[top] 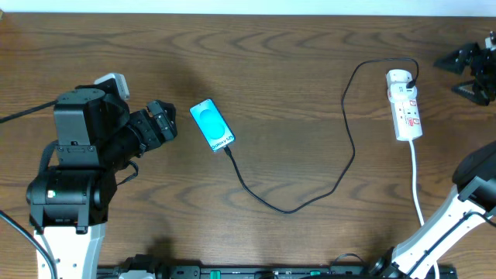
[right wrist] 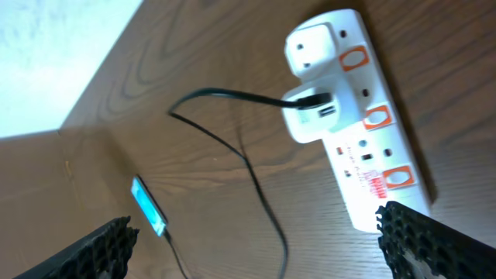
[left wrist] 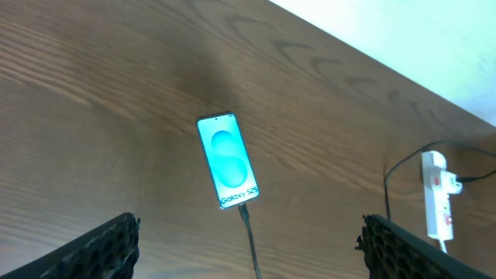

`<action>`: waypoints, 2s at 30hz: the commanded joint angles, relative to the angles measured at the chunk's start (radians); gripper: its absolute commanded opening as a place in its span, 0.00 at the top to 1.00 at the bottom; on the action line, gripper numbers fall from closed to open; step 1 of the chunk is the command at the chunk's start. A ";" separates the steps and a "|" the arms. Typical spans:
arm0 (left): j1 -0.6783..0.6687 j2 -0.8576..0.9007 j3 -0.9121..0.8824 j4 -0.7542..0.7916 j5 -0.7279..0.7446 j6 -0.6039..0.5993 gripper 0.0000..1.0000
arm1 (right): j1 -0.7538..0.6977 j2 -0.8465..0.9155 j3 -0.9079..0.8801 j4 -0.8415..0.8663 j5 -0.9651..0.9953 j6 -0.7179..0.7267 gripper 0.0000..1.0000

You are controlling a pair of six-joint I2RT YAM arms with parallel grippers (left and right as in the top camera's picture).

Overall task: Plug charger to phone and switch on socket
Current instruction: 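Lower the right gripper onto the orange switch beside the plugged charger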

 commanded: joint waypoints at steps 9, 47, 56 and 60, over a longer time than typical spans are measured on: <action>0.002 0.004 0.019 -0.003 -0.034 0.021 0.09 | 0.001 0.076 0.026 0.035 0.040 -0.143 0.01; 0.002 0.045 0.018 0.002 -0.033 0.020 0.09 | 0.096 0.196 0.025 0.102 0.086 -0.185 0.05; 0.002 0.056 0.018 0.002 -0.033 0.020 0.09 | 0.116 0.198 0.023 0.102 0.115 -0.181 0.01; 0.002 0.056 0.018 0.001 -0.033 0.020 0.09 | 0.118 0.198 0.019 0.113 0.144 -0.142 0.01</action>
